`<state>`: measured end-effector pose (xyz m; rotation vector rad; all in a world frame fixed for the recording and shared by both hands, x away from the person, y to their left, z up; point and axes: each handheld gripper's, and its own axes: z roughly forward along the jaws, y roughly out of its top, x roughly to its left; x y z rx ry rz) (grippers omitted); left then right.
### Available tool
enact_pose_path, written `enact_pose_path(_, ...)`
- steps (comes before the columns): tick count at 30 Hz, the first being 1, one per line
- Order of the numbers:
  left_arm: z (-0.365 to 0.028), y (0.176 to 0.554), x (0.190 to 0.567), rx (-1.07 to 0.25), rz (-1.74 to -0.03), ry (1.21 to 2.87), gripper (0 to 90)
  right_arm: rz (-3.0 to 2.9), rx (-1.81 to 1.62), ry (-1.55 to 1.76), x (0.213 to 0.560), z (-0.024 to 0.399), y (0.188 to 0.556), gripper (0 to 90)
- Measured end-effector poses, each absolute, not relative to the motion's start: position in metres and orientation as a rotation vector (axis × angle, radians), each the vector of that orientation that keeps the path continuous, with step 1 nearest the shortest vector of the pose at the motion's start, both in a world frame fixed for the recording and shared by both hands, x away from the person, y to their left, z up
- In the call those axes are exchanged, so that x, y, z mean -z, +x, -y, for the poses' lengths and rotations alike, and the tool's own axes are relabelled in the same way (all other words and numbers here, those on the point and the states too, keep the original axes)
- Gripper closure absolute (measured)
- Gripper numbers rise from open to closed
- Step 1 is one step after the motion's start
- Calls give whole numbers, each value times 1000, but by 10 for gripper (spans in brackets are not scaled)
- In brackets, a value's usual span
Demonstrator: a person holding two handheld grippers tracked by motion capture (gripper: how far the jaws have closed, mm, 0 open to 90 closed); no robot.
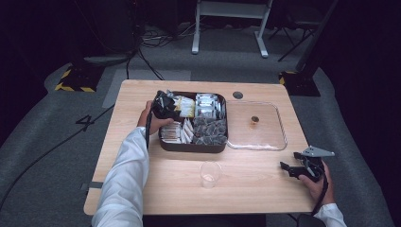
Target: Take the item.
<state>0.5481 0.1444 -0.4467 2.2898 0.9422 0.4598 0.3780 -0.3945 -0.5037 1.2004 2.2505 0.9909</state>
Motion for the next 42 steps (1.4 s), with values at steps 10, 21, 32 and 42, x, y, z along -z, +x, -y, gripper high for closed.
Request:
enact_pose_path(10,-149,546,444,-516,-917,2272,900,-2250,-991,1200,504,394,378,186)
enact_pose_path(21,-144,544,443,-420,-885,2278,731,-2251,-991,1200,504,394,378,186)
enact_pose_path(32,-139,547,443,-394,-899,2266,592,-2251,-991,1200,504,394,378,186)
enact_pose_path(42,-137,553,451,-426,-954,2334,745,-2250,-991,1200,504,394,378,186)
